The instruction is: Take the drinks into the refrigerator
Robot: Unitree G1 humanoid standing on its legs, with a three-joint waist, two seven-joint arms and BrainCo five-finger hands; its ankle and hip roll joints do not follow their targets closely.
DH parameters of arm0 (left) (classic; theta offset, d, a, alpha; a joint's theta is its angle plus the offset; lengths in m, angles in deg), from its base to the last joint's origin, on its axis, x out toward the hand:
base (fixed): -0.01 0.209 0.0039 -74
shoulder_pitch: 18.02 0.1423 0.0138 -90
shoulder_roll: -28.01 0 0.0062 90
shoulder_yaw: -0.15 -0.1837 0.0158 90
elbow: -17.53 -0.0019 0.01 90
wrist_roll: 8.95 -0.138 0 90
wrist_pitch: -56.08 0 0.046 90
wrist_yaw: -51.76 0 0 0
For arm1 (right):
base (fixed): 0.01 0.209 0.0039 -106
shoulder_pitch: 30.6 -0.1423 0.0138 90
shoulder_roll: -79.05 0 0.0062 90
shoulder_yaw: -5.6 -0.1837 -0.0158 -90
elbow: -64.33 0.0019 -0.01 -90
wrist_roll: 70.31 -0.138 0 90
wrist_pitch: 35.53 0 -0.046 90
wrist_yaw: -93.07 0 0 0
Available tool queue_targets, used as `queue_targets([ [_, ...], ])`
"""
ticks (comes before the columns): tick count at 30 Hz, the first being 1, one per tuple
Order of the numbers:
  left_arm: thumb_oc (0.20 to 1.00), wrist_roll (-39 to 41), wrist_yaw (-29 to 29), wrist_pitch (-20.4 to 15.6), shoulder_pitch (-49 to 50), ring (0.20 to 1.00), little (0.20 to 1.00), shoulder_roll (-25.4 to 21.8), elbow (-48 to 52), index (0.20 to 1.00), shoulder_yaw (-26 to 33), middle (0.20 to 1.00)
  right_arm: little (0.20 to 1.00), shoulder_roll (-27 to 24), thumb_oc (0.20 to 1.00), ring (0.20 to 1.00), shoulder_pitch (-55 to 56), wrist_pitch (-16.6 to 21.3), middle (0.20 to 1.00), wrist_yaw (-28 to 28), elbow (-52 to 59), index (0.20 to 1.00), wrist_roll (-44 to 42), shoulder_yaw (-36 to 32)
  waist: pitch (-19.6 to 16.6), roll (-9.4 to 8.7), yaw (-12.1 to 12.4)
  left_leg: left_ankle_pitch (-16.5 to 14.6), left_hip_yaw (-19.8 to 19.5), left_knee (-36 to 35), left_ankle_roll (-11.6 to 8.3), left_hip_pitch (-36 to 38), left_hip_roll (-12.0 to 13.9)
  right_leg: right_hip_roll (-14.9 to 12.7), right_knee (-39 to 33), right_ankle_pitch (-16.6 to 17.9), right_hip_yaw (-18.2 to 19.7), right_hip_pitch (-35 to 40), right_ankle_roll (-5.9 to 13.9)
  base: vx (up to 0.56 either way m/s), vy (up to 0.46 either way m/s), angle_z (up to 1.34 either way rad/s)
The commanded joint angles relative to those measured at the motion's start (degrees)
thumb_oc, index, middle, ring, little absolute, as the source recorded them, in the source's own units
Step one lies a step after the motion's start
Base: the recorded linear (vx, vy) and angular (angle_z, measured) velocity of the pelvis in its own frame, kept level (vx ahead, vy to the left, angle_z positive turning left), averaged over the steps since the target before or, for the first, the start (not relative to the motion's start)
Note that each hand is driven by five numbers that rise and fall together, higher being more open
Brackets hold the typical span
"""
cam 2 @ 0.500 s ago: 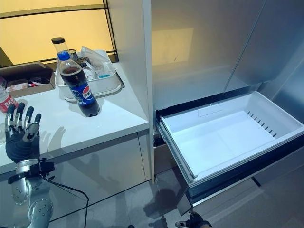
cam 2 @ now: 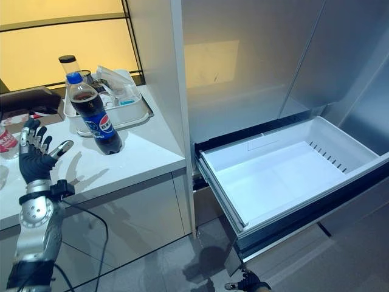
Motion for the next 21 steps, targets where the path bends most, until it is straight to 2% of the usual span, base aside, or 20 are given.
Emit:
queue_targets([
  [1,1.0,2.28,0.6,-0.62,-9.49,1.0,1.0,-3.35,-3.37,1.0,-1.42,1.0,1.0,0.99,1.0,1.0,-1.15,0.6,1.0,-0.39,0.87,1.0,1.16,3.67,1.35,-0.24,-1.08,-4.4,0.81,0.03,3.9,-0.08,-4.55,1.1,5.06,-2.85,-0.43,0.06,0.95,0.0,0.0,0.0],
  [6,1.0,3.52,0.53,0.2,-14.72,1.0,1.0,-3.84,-8.3,1.0,-4.82,1.0,1.0,1.24,1.0,1.0,-0.18,0.59,1.0,-0.83,1.48,1.0,0.93,4.47,1.23,-0.41,-2.37,-4.41,1.3,0.03,3.94,-0.15,-4.66,1.21,4.94,-2.51,0.12,-0.18,1.21,0.0,0.0,0.0],
  [13,1.0,6.13,-0.56,0.54,-18.27,1.0,1.0,-4.35,-11.4,1.0,-7.06,1.0,1.0,0.98,1.0,1.0,-0.03,0.64,1.0,-1.18,2.09,1.0,0.55,4.48,1.15,-0.51,-2.97,-4.51,1.95,0.03,4.01,-0.23,-4.65,1.27,4.7,-2.22,0.95,-0.56,1.42,-0.01,0.009,-0.05],
  [16,1.0,9.18,-2.68,1.15,-20.39,1.0,1.0,-5.56,-13.85,1.0,-9.02,1.0,1.0,0.74,1.0,1.0,0.03,0.48,1.0,-1.25,2.26,1.0,0.42,4.51,1.09,-0.46,-3.31,-4.49,2.29,0.03,4.03,-0.22,-4.66,1.36,4.58,-2.01,1.26,-0.56,1.57,0.0,0.004,-0.06],
  [21,1.0,9.13,-3.37,2.23,-23.31,1.0,1.0,-6.27,-17.73,1.0,-11.77,1.0,1.0,1.06,1.0,1.0,-0.21,0.43,1.0,-1.42,2.23,1.0,0.33,5.02,0.96,-0.35,-3.66,-4.4,2.58,0.03,3.95,-0.28,-4.68,1.38,4.35,-1.8,1.6,-0.6,1.72,0.0,0.002,-0.01],
])
